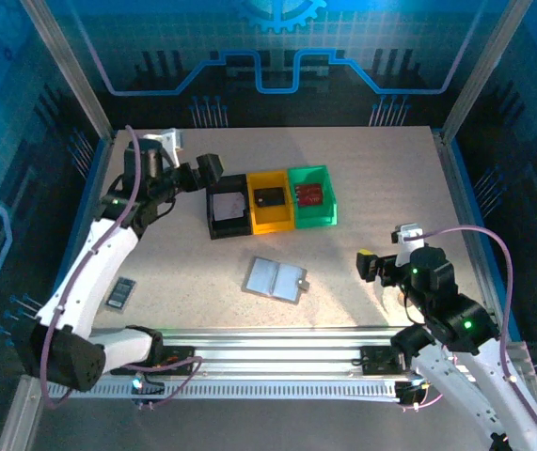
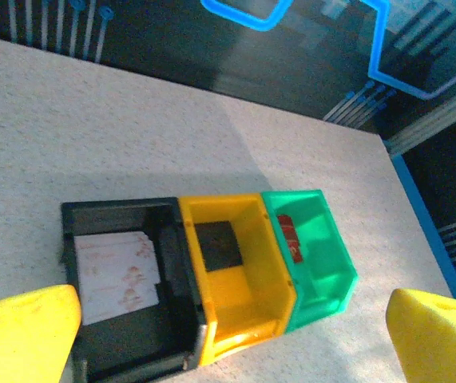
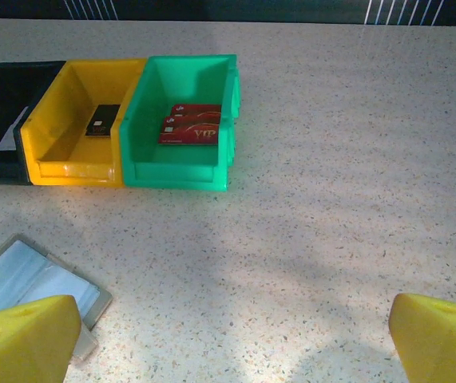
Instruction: Take the credit cards out of the card holder
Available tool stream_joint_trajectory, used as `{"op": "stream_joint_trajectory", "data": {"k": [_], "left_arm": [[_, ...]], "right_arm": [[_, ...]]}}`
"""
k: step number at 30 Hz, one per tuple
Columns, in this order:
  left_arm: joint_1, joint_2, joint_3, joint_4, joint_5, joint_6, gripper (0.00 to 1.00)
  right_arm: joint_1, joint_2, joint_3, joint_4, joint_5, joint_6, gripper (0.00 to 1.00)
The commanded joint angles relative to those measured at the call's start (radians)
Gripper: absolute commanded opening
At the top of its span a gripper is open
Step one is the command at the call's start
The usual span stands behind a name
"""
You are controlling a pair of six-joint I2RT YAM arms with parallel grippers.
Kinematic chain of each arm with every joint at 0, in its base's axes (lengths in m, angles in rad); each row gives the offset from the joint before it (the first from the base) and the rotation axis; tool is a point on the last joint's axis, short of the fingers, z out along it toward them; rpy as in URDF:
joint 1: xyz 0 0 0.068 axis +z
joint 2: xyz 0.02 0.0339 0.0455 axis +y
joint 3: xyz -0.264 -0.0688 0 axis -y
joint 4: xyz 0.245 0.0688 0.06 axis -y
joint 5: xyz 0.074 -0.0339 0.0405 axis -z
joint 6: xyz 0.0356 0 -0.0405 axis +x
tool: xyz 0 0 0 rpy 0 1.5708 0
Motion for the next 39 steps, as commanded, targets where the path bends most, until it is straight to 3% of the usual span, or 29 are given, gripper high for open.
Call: {"op": "stream_joint_trajectory", "data": {"k": [1,4,10,14,20,24,27,30,32,34,39], "left_arm": [[-0.008,-0.073,-0.100,0.073,-0.080,0.025,0.99],[-0.017,-0.143,-0.192,0.106,-0.068,0.012,0.99],[-0.024,-0.238,-0.277,0.008,-0.076,0.016,0.99],[-0.025,-0.319,-0.350,-0.034,-0.131,0.030,0.99],[-0.028,-0.474,-0.535,0.056,-0.180,0.035,0.99],[-0.030,-0.529,-0.607,0.087,-0.210,0.078,0.99],[-0.033,-0.537,-0.625,0.087,-0.255,0.128,0.99],[-0.033,-0.526,-0.639,0.083,-0.286,0.138,0.99],[-0.036,-0.517,-0.642,0.081,-0.288,0.142,0.99],[-0.039,-0.517,-0.645,0.082,-0.317,0.144,0.99],[-0.040,-0.520,-0.663,0.098,-0.345,0.152,0.99]], "right_arm": [[0.017,0.002,-0.001,0.006,0.009,-0.003,1.00],[0.017,0.024,0.017,-0.005,0.006,0.001,1.00],[0.029,0.085,0.060,-0.036,-0.001,0.015,1.00],[0.031,0.087,0.059,-0.018,0.021,0.004,1.00],[0.052,0.175,0.095,0.028,0.073,-0.017,1.00],[0.056,0.236,0.071,0.178,0.031,-0.155,1.00],[0.053,0.277,0.017,0.311,0.154,-0.130,1.00],[0.043,0.290,-0.098,0.533,0.165,-0.301,1.00],[0.036,0.316,-0.196,0.711,0.237,-0.405,1.00],[-0.005,0.362,-0.253,0.837,0.321,-0.383,1.00],[-0.157,0.467,-0.325,1.052,0.223,-0.363,1.00]]}}
